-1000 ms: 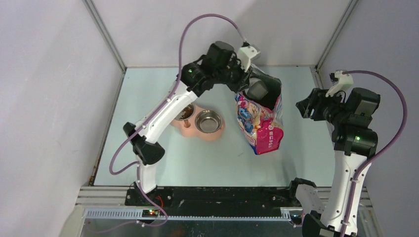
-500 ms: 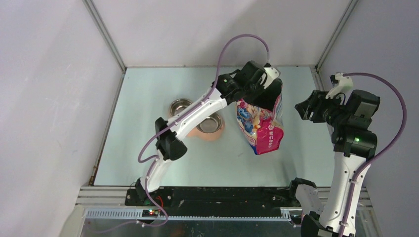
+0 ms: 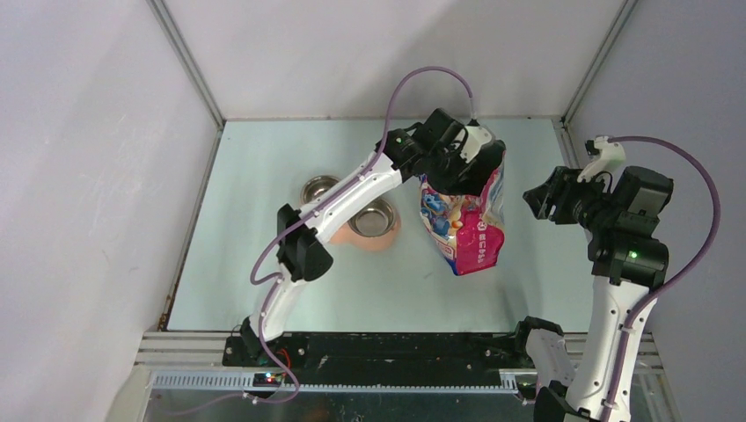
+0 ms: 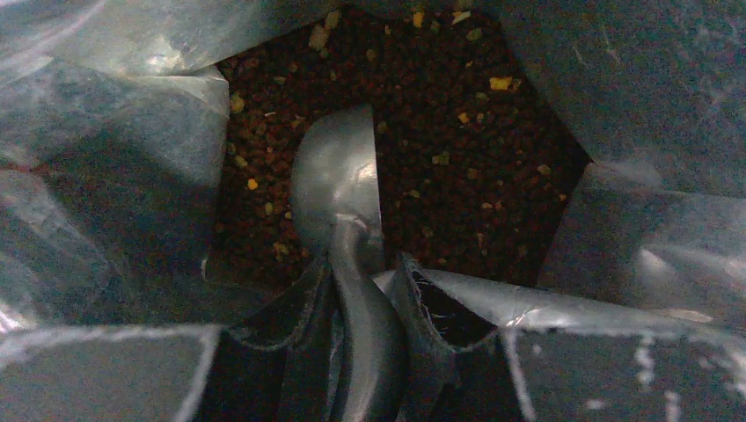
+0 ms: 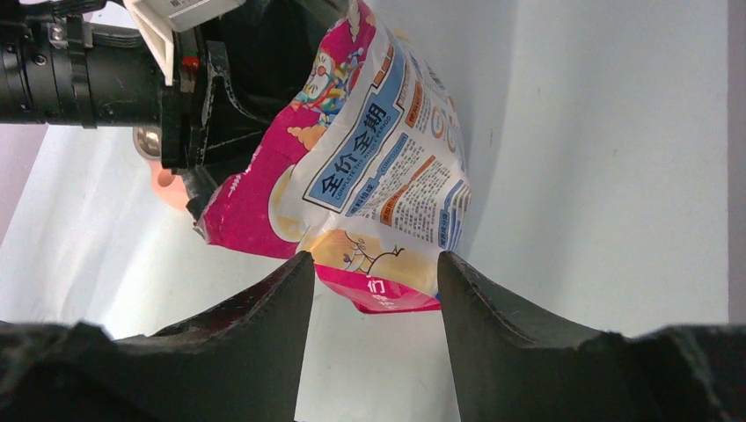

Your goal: Serve the pet food

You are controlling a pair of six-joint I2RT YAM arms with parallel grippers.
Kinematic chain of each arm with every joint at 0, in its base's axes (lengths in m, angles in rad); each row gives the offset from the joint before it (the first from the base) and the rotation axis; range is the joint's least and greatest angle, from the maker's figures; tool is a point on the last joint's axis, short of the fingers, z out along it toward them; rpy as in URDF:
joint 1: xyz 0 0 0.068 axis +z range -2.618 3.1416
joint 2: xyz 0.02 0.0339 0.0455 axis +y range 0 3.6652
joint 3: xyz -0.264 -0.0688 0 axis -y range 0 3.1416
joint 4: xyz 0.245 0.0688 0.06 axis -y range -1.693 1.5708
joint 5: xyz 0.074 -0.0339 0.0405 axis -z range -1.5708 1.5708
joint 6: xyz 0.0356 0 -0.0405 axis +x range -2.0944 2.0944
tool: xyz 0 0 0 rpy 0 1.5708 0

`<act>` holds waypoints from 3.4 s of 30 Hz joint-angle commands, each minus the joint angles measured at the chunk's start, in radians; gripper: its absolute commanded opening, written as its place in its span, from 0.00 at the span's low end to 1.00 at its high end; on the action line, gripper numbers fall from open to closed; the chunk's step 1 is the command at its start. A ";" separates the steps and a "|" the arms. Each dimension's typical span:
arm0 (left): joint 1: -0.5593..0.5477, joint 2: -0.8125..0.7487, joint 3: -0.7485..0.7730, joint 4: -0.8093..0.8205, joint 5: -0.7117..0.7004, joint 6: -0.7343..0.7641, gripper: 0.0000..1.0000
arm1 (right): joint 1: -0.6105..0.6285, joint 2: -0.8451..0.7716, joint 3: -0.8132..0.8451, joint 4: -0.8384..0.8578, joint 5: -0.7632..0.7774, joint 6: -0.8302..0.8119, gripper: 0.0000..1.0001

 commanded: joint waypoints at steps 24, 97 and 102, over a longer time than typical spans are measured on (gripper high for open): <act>0.229 -0.183 -0.094 0.127 0.652 -0.465 0.00 | -0.036 0.052 -0.012 0.019 -0.011 0.022 0.57; 0.543 -0.471 -0.932 1.640 1.017 -1.837 0.00 | -0.041 0.138 0.033 -0.085 0.076 -0.095 0.56; 0.600 -0.548 -0.961 1.506 1.035 -1.730 0.00 | -0.040 0.124 0.033 -0.085 0.059 -0.096 0.56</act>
